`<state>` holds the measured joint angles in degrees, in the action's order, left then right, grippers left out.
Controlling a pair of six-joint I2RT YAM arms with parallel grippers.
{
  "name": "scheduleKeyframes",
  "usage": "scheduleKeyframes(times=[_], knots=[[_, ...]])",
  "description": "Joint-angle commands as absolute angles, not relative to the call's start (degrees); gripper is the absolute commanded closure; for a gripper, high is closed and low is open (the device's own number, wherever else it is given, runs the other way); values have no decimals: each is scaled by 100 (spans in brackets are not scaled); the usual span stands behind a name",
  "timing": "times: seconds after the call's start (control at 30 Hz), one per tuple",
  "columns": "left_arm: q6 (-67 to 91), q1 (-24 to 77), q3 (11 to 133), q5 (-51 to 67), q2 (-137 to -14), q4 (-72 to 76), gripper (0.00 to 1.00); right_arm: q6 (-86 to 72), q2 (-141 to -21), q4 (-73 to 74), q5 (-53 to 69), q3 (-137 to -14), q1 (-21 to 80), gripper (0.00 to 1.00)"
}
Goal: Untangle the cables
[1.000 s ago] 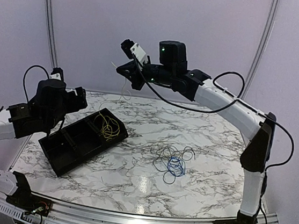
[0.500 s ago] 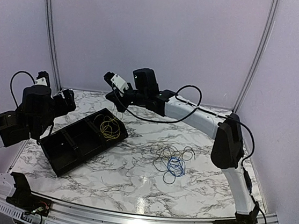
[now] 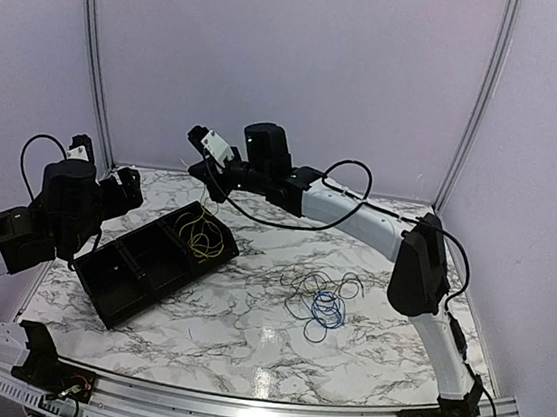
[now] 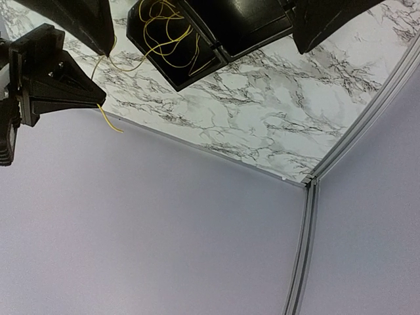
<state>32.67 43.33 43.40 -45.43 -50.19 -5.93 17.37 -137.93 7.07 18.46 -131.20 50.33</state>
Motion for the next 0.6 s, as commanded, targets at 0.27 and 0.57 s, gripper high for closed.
scheduleKeyframes(times=[0.27, 0.57], knots=[[4231, 4320, 3975, -3844, -4631, -826, 1, 1547, -14490, 650, 1907, -13088, 5182, 100], [4405, 4317, 3937, -3370, -4706, -1134, 1, 1651, -14659, 731, 1803, -12863, 5203, 100]])
